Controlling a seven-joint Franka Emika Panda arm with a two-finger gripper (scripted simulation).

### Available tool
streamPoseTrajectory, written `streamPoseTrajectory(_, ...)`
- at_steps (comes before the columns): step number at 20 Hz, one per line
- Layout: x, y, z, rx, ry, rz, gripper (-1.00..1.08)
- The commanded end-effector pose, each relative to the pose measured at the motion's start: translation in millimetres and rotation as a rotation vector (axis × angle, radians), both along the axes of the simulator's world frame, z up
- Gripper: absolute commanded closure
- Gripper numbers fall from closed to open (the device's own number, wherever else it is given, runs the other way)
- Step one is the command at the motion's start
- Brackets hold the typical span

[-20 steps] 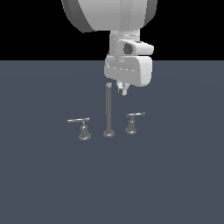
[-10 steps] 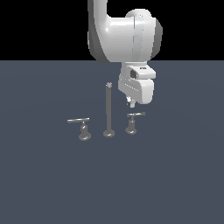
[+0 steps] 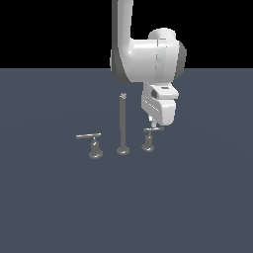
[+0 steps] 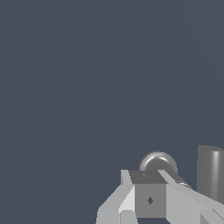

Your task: Turn on the faucet by rotating a designated handle.

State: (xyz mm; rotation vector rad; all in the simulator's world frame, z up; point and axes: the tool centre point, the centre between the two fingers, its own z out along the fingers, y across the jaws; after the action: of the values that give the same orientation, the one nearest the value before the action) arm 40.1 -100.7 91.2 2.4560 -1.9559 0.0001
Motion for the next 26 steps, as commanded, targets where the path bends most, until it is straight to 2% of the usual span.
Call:
streamPoseTrajectory(1, 1.8, -1.9, -2.4, 0.0, -0.001, -0.01, 1.08)
streamPoseTrajectory(6, 1.6, -2.1, -2.5, 0.0, -0.001, -0.01, 1.08)
streamPoseTrajectory(15, -26.7, -29.3, -2.1, 0.001, -0.001, -0.011, 1.08)
streamPoseTrajectory(17, -18.7, -19.7, -2.2, 0.003, -0.01, 0.0, 1.08)
streamPoseTrajectory(26, -50.3, -25.2, -2.2, 0.002, -0.004, -0.007, 1.08)
